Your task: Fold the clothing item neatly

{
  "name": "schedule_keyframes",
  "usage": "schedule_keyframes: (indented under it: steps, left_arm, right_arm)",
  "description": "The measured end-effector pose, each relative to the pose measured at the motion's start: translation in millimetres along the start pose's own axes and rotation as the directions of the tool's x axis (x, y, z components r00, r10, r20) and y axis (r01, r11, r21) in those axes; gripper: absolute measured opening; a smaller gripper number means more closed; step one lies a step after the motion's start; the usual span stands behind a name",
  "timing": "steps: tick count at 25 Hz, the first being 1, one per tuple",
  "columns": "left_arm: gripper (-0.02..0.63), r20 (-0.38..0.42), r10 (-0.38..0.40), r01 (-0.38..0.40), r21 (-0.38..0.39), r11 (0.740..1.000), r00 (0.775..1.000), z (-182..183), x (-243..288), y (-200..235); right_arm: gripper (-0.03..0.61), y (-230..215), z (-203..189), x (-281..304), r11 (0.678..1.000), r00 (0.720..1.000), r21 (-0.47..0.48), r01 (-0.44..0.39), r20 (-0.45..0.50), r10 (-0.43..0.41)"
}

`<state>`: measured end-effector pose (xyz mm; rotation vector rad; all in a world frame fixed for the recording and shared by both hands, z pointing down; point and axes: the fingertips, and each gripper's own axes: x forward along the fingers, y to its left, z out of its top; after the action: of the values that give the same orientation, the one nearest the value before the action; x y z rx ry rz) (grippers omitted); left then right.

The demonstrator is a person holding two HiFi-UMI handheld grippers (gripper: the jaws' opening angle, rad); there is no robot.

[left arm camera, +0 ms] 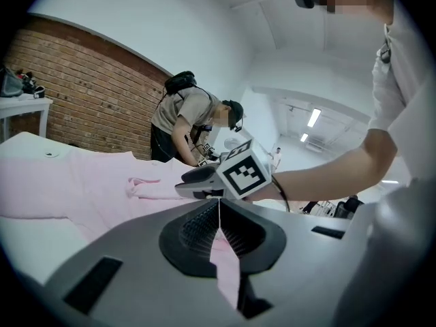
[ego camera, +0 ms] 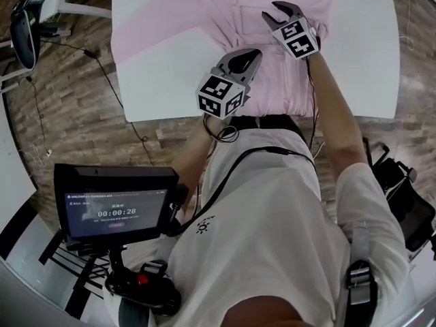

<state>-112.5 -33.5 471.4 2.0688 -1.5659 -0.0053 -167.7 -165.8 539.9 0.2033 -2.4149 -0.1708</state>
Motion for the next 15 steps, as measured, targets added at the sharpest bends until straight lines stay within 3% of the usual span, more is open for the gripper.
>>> schedule_keyframes:
  steps: [6,10,12,15]
  left_arm:
    - [0.005,0.013,0.079,-0.080,0.070,0.994,0.997,37,18,46]
    - [0.005,-0.005,0.189,-0.185,0.194,0.963,0.982,51,46,97]
    - [0.005,-0.036,0.269,-0.242,0.332,0.912,0.963,54,68,127]
    - [0.053,-0.115,0.360,-0.243,0.551,0.798,0.926,50,112,165]
  right_arm:
    - [0.152,-33,-8,-16,0.998,0.999,0.052,0.036,-0.003,-0.036]
    - [0.152,-50,-23,-8,0.995,0.999,0.081,0.051,-0.006,-0.051]
    - [0.152,-64,-30,1,0.994,0.998,0.090,0.064,-0.004,-0.063]
    - [0.152,-87,-39,14,0.991,0.998,0.120,0.064,0.006,-0.065]
